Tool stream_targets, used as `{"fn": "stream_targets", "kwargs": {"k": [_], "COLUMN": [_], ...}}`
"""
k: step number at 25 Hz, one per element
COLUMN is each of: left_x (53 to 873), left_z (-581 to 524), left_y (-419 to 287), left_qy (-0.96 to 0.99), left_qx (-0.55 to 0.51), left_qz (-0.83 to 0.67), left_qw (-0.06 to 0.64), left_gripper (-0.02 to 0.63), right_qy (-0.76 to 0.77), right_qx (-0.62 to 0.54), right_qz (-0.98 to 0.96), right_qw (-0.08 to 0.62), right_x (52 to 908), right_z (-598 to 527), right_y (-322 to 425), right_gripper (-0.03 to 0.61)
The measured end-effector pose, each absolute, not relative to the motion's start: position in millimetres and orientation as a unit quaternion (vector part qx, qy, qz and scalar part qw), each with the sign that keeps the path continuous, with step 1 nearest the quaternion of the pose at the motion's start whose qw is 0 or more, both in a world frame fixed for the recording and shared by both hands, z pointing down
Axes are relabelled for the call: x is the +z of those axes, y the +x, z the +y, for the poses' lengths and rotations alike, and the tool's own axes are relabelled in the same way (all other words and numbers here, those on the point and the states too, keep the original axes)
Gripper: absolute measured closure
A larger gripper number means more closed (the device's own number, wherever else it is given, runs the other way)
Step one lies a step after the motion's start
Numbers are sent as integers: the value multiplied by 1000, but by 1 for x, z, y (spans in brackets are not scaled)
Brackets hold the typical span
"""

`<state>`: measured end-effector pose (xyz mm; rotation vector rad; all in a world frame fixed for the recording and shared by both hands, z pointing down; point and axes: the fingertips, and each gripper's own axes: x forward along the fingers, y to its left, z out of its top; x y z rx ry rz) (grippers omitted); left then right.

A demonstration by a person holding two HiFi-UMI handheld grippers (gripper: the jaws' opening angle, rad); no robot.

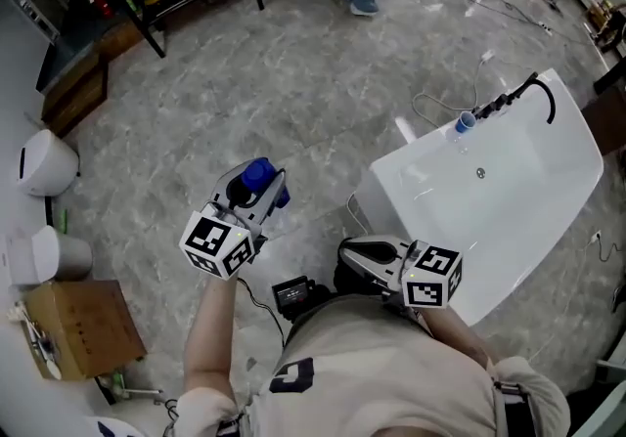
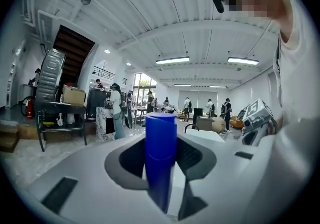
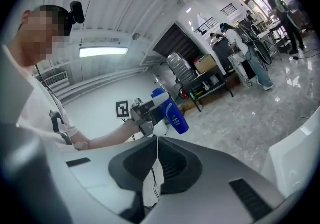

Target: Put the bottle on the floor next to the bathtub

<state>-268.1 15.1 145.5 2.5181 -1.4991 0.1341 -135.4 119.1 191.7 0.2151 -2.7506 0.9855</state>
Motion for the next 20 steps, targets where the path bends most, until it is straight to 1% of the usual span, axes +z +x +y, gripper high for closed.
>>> {"fn": "stream_targets", "kwargs": {"k": [4, 7, 11, 15, 20], "left_x": [156, 178, 219, 259, 323], "left_z": [-42, -82, -125, -160, -191], "left_y": [-250, -240, -235, -234, -254], "left_qy": [852, 846, 841, 843, 844], "left_qx": [72, 93, 117, 133, 148], "left_qz": [-509, -515, -512, -498, -478], "left_qw": [100, 105, 130, 151, 192], "left_gripper": [422, 422, 422, 422, 422], "right_qy": [81, 76, 78, 85, 105], "right_qx": [334, 341, 344, 368, 394], "right_qz": [-935, -933, -931, -920, -905], "right_qw": [82, 88, 95, 105, 125], "right_x": [188, 200, 211, 230, 260], "right_z": [60, 28, -5, -30, -56], "right_y": [-117, -108, -109, -118, -147], "right_gripper": [549, 549, 549, 549, 549]}}
